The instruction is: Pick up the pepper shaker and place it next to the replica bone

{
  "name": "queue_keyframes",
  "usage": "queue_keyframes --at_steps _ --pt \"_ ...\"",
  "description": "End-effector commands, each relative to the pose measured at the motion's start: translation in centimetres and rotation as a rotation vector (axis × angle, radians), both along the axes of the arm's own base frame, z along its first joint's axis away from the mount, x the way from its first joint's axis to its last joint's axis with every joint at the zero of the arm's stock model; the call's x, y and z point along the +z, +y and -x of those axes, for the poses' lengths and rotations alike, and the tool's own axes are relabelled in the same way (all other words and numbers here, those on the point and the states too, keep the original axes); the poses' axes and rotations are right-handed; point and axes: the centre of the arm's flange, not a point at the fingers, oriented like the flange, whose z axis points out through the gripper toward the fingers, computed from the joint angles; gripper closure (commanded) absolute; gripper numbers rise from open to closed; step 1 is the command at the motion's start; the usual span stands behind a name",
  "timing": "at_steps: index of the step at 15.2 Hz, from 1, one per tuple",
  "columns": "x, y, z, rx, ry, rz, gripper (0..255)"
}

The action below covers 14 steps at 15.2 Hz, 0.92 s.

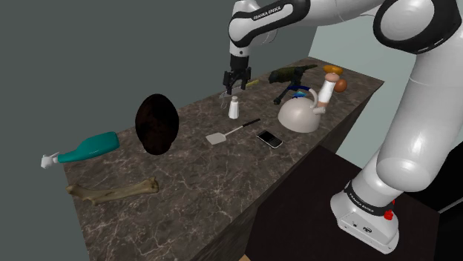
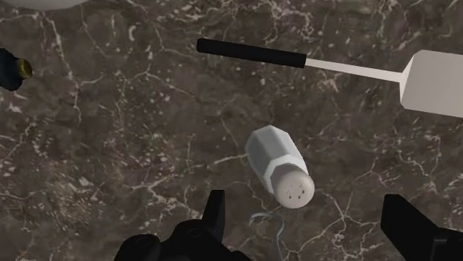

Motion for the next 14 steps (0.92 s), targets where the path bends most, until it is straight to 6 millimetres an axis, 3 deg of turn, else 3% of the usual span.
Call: queue_keyframes --at_steps 1,7,14 --pt "-0.9 -0.1 -0.7 0.002 -0.004 0.0 0" --pt "-4.3 0.2 -0.5 0.002 -0.004 0.0 0" --pt "-4.3 0.2 -0.5 0.002 -0.004 0.0 0"
